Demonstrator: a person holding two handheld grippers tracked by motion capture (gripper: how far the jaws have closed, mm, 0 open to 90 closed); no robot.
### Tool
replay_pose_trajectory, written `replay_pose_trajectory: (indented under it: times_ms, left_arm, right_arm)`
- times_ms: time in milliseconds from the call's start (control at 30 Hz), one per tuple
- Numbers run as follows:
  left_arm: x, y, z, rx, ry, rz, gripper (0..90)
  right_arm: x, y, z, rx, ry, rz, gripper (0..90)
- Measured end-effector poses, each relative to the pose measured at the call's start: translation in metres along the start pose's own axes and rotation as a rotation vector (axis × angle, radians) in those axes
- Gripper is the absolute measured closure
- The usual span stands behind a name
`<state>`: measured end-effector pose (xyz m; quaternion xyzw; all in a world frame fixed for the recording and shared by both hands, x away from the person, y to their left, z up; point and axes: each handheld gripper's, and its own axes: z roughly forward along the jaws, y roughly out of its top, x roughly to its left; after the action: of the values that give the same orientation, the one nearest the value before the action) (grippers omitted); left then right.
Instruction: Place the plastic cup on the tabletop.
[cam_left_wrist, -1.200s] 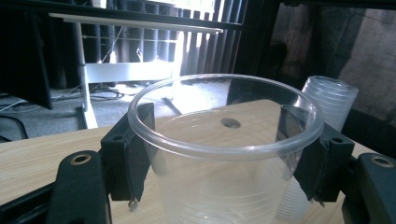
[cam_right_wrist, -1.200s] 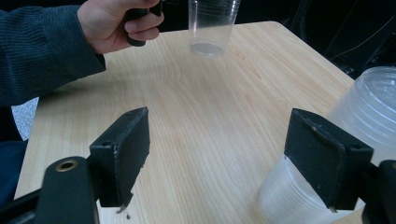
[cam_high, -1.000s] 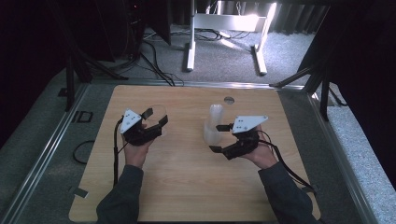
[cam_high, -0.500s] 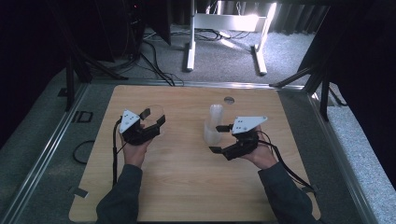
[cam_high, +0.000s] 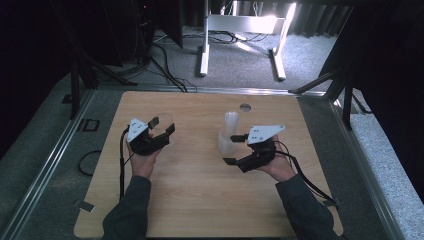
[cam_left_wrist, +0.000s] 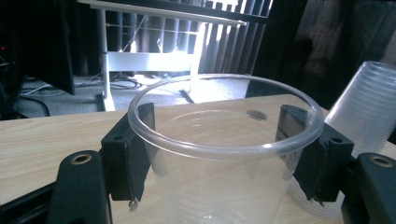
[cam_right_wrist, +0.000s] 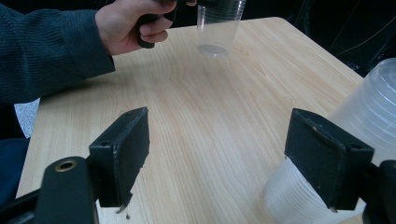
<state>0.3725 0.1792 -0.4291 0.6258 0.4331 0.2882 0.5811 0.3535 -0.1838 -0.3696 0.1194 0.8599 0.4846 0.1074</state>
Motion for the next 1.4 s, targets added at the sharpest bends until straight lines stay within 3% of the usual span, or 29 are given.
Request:
replay_pose_trajectory:
  times_ms: [1100, 1400]
  left_arm:
    - [0.011, -0.016, 0.016, 0.039, 0.07, -0.01, 29.3]
    - [0.017, -0.03, 0.03, 0.07, 0.134, 0.005, 28.3]
  right_arm:
    - [0.0, 0.0, 0.0, 0.0, 0.002, -0.004, 21.8]
    - [0.001, 0.001, -0.002, -0.012, 0.001, -0.008, 21.8]
